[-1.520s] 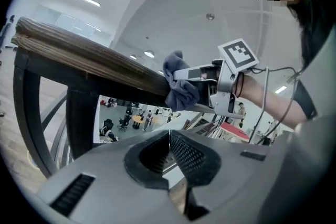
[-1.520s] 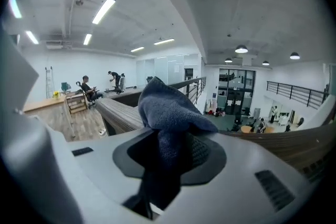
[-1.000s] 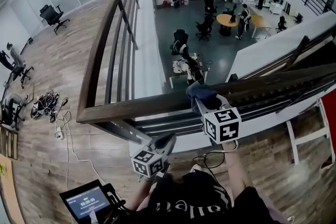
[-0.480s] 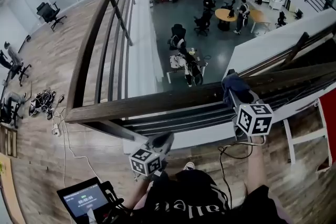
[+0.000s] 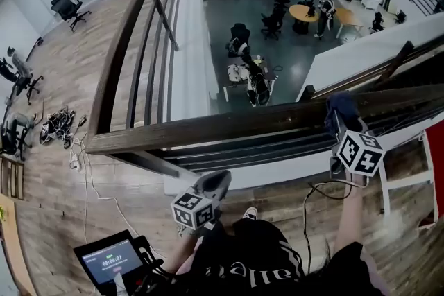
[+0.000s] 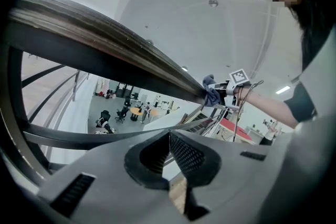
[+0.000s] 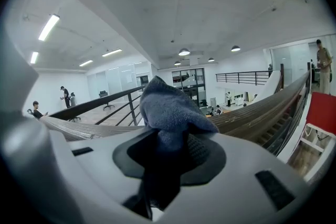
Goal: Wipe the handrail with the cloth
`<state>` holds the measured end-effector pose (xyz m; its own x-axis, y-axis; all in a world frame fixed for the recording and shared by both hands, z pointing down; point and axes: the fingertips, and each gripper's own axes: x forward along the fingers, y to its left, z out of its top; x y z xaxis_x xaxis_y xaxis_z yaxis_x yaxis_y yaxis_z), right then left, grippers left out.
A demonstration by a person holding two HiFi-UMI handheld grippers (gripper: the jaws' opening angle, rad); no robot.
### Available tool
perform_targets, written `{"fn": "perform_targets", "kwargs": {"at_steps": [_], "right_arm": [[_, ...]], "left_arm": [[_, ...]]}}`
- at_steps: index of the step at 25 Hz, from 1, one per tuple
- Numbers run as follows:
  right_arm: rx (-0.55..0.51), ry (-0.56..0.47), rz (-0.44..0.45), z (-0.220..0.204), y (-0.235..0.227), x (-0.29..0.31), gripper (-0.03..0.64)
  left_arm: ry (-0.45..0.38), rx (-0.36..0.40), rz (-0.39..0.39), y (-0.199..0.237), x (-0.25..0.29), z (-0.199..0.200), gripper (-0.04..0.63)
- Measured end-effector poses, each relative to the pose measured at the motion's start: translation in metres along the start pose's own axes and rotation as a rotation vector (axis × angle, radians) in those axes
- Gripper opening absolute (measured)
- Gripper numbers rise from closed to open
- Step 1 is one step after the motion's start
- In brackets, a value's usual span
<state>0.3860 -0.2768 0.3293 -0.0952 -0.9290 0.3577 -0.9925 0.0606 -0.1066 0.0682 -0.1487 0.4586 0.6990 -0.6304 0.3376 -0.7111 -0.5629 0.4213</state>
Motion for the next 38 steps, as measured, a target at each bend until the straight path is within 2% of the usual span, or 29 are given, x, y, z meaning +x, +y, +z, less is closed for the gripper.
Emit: {"fn": "perform_targets", "kwargs": {"at_steps": [3, 7, 11, 19, 25, 32, 38], "right_arm": [[-0.002, 0.005, 0.014, -0.011, 0.011, -0.007, 0.109], [0.042, 0.037, 0.1, -0.038, 0.049, -0.015, 0.109], [0.013, 0.094, 0.171, -0.081, 0.096, -0.018, 0.109], [-0.061, 0.221, 0.344, -0.155, 0.242, -0.011, 0.109], [-0.123, 0.291, 0.437, -0.189, 0.398, 0.002, 0.109], [-0.18, 0.349, 0.518, -0.237, 0.513, 0.039, 0.109], [-0.204, 0.401, 0.517, -0.268, 0.558, 0.073, 0.109]], "left_arm": [[-0.001, 0.002, 0.0, 0.002, -0.002, -0.004, 0.0], [0.0, 0.002, 0.003, 0.008, -0.01, -0.01, 0.0], [-0.006, -0.002, 0.011, 0.019, -0.02, -0.02, 0.0], [-0.019, -0.01, 0.03, 0.06, -0.073, -0.032, 0.0], [-0.021, -0.034, 0.053, 0.127, -0.163, -0.034, 0.0], [-0.011, -0.057, 0.078, 0.189, -0.207, -0.055, 0.0], [-0.021, -0.093, 0.101, 0.215, -0.231, -0.064, 0.0]]}}
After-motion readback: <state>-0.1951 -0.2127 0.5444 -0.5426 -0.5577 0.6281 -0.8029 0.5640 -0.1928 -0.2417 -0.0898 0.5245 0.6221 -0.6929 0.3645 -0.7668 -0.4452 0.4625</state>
